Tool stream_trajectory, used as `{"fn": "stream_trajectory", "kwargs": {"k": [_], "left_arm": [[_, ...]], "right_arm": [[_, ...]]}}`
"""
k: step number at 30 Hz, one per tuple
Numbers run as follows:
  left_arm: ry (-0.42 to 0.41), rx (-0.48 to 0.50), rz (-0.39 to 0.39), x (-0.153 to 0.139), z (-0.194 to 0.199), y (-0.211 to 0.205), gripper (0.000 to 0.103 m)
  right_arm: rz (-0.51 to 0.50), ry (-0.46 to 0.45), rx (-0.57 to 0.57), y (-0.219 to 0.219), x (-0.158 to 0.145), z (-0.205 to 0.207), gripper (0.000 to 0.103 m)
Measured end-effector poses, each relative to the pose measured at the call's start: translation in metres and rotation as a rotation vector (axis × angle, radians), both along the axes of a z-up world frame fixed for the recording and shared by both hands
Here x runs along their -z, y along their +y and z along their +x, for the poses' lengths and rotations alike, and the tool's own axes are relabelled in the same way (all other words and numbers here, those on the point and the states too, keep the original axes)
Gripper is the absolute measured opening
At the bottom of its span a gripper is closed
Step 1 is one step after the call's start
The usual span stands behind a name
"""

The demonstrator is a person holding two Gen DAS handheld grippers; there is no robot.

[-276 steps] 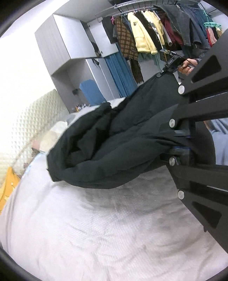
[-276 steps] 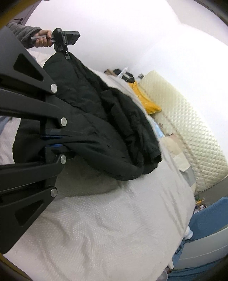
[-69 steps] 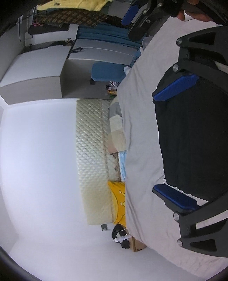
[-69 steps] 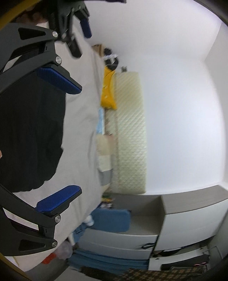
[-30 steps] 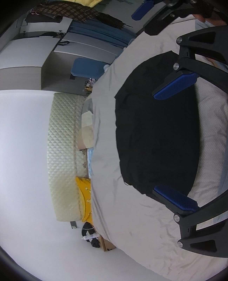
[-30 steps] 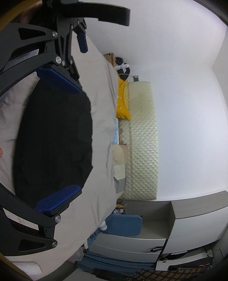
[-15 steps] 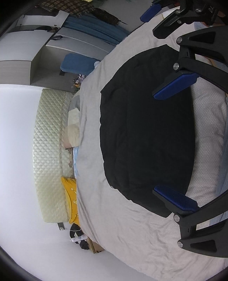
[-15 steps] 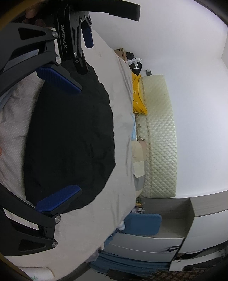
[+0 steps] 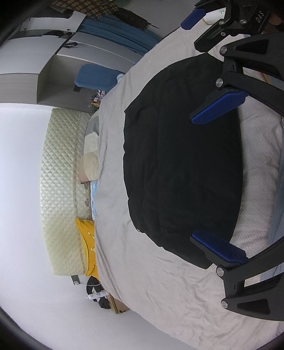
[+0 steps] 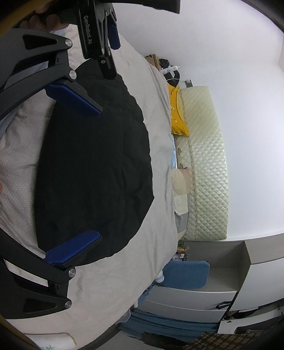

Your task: Fold large clothes

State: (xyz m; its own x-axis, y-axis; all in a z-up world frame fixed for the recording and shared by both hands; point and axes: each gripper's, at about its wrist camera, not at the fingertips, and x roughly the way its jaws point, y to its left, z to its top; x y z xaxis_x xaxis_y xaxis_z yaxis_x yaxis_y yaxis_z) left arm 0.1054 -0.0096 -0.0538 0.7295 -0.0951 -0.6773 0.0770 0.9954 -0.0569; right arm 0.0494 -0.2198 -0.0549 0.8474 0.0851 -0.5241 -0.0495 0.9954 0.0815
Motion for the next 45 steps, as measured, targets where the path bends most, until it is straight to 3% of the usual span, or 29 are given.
{"fn": "stream_trajectory", "kwargs": {"k": [45], "left_arm": [[-0.001,0.006,-0.005,0.004,-0.001,0.011,0.099]], "right_arm": [[-0.015,-0.012,0.017,0.003,0.001,-0.004,0.103]]}}
